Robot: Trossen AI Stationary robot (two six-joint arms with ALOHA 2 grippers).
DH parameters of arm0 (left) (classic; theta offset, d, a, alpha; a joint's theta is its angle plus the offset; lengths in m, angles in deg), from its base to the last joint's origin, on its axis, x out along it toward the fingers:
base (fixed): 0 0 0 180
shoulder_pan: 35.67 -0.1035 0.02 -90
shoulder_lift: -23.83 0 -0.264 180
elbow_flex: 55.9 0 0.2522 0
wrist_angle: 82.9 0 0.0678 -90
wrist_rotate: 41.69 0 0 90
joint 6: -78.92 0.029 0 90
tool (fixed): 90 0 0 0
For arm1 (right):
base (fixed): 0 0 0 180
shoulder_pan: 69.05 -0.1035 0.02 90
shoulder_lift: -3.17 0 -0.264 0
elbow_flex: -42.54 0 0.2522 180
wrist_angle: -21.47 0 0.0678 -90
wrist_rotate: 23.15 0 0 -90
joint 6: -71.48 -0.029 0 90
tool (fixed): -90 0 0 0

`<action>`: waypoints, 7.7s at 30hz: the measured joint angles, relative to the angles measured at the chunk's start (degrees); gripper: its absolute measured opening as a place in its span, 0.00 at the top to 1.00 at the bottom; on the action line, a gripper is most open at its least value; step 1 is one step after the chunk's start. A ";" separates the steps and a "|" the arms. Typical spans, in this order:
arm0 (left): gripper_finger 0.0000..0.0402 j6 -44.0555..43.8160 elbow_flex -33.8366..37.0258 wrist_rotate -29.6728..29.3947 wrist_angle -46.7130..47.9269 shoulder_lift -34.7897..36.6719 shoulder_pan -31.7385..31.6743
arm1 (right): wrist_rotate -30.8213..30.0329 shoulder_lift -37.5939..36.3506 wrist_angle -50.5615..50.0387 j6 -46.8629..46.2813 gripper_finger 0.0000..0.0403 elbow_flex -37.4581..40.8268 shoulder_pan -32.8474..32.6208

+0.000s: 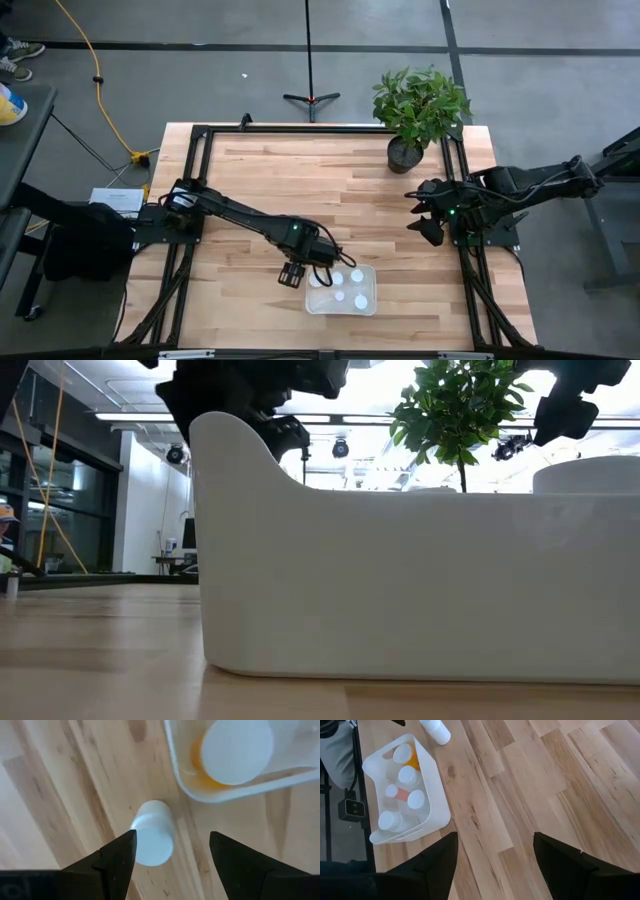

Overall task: Pick and place pill bottles into a basket
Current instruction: Put the white pill bottle into the white bin, then return to Home Position

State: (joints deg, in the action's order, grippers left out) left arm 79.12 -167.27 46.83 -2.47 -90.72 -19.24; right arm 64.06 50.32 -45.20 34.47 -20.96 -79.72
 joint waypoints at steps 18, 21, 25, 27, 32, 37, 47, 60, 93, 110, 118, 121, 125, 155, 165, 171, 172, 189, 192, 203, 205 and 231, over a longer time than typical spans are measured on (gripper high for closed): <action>0.29 0.01 0.00 -0.82 1.00 -0.49 -2.54 | 0.38 0.02 0.00 -0.23 0.38 0.00 0.00; 0.29 0.01 0.00 -0.72 1.34 -0.49 -2.54 | 0.63 0.02 0.00 -0.24 0.38 0.00 0.00; 0.29 0.22 0.75 -0.33 0.55 -0.45 -2.56 | 0.63 0.02 -0.01 -0.20 0.38 0.00 0.01; 0.29 -0.26 1.80 0.68 0.80 -0.47 -2.58 | 0.63 0.02 0.00 -0.22 0.38 0.00 0.01; 0.29 -1.01 4.54 1.21 0.71 -0.47 -2.43 | 0.63 0.02 0.00 -0.24 0.38 0.00 0.01; 0.29 -2.00 5.35 1.86 -1.85 -0.47 -2.54 | 0.63 0.02 -0.01 -0.45 0.38 0.00 0.02; 0.29 -2.16 5.35 2.41 -5.40 -0.47 -2.56 | 0.41 0.02 -0.02 -1.51 0.38 0.00 0.01; 0.29 -3.32 9.83 2.43 -8.26 -0.47 -2.56 | 0.40 0.02 -0.02 -1.51 0.38 0.00 0.01; 0.55 -5.02 9.85 3.99 -10.84 -0.29 -2.58 | 0.42 0.02 -1.14 -1.07 0.38 0.00 0.02; 0.55 -3.70 2.33 3.92 0.28 0.94 -2.58 | 0.44 0.02 -1.11 -1.09 0.38 0.00 0.01; 0.55 -5.45 -7.23 5.95 -0.06 1.26 -2.49 | 0.42 0.02 -1.11 -1.09 0.38 0.00 0.01; 0.55 -6.93 -10.33 7.82 -1.19 1.26 -2.43 | 0.42 0.02 -1.09 -1.09 0.38 0.00 0.02; 0.55 -9.30 -12.86 12.41 -4.44 1.26 -1.76 | 0.41 0.02 -1.09 -1.36 0.38 0.00 0.02; 0.55 -6.82 -13.33 8.38 -10.47 -9.87 4.96 | 0.56 0.04 -0.86 -5.03 0.38 -0.02 0.02; 0.48 -5.40 -13.33 6.26 -10.95 -11.29 4.96 | 1.40 0.04 -0.92 -5.16 0.38 -0.02 0.01; 0.34 -4.96 -13.33 6.02 -11.17 -11.29 4.96 | 2.19 0.04 -1.31 -5.01 0.38 -0.02 0.01; 0.33 -4.96 -13.33 6.02 -11.19 -11.29 4.96 | 2.31 0.04 -1.33 -4.91 0.38 -0.02 0.02; 0.41 -5.00 -25.83 3.54 -0.67 -8.43 -3.20 | 4.87 0.01 -1.20 -1.45 0.38 -0.02 0.01; 0.42 -4.98 -25.86 3.37 -0.98 -5.78 -5.71 | 4.92 -0.09 -0.92 -0.34 0.38 -0.02 0.01; 0.45 -5.44 -25.42 3.15 -2.14 2.99 -12.37 | 4.93 -4.79 2.01 5.03 0.38 -0.02 0.02; 0.45 -5.80 -25.38 2.56 -1.56 3.83 -12.79 | 4.75 -7.19 3.10 6.22 0.38 -0.02 0.02; 0.45 -18.50 15.61 -8.12 -26.43 44.56 -12.66 | -0.91 -23.40 -0.02 7.31 0.38 -0.09 0.02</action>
State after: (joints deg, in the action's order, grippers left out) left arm 60.62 -151.66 38.71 -28.90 -46.16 -31.90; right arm 63.15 26.92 -45.22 41.77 -21.05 -79.70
